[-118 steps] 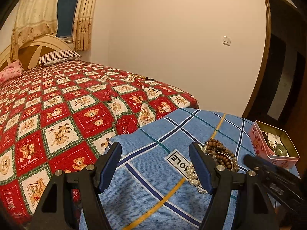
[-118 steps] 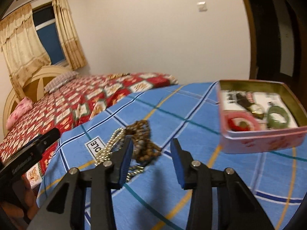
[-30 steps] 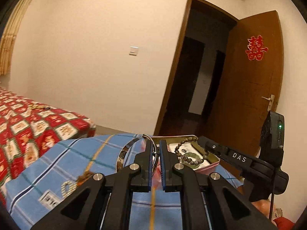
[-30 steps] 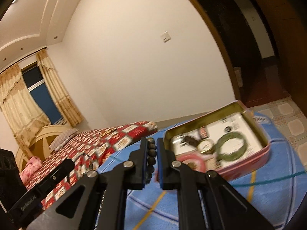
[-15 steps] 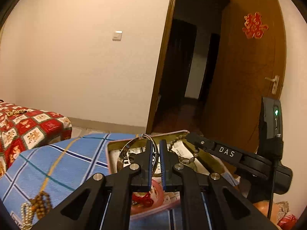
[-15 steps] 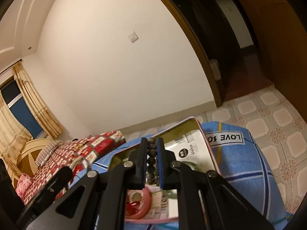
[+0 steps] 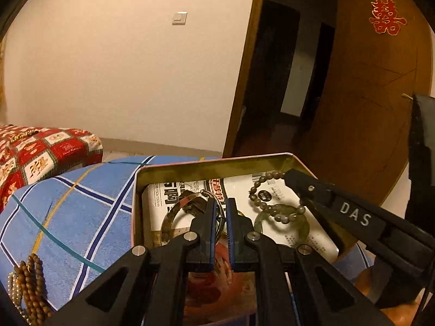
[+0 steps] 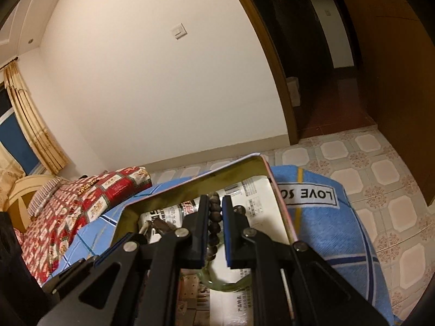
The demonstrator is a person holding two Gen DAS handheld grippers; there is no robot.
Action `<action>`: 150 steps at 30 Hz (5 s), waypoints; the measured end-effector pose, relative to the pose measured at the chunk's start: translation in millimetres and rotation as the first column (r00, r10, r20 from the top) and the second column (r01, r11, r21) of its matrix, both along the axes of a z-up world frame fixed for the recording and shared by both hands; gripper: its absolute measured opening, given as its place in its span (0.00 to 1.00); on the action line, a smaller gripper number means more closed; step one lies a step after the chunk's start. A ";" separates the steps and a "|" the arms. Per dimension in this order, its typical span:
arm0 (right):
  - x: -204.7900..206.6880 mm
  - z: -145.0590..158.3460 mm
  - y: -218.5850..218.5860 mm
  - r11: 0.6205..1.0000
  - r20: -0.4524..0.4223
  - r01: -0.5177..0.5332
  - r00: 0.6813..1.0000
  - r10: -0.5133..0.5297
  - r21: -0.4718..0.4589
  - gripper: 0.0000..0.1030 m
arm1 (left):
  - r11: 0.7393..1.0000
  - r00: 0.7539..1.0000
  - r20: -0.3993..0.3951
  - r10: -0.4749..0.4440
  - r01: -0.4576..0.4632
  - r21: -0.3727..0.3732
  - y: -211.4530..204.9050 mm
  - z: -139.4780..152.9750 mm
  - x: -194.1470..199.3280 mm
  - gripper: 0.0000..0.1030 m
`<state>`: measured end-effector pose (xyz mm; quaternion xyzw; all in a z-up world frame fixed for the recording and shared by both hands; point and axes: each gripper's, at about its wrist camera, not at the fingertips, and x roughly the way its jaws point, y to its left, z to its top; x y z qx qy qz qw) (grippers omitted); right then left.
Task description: Organize jewelry
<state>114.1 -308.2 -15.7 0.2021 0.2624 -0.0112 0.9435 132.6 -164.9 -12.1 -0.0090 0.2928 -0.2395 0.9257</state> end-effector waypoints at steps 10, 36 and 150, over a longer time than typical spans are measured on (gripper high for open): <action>1.0 0.3 0.5 0.996 -0.012 0.044 0.999 -0.046 -0.079 0.16 | 0.999 0.999 -0.010 0.033 -0.033 0.027 -2.4 -2.9 5.7 0.21; -30.8 8.6 54.7 0.954 0.089 0.079 0.994 -0.055 -0.288 0.77 | 0.953 0.949 0.137 0.283 -0.295 0.074 71.1 5.2 -52.7 0.71; -52.3 -25.6 200.9 0.894 -0.159 -0.407 0.911 0.381 -0.189 0.23 | 0.953 0.964 -0.171 0.206 -0.158 0.257 186.5 -32.0 -62.3 0.34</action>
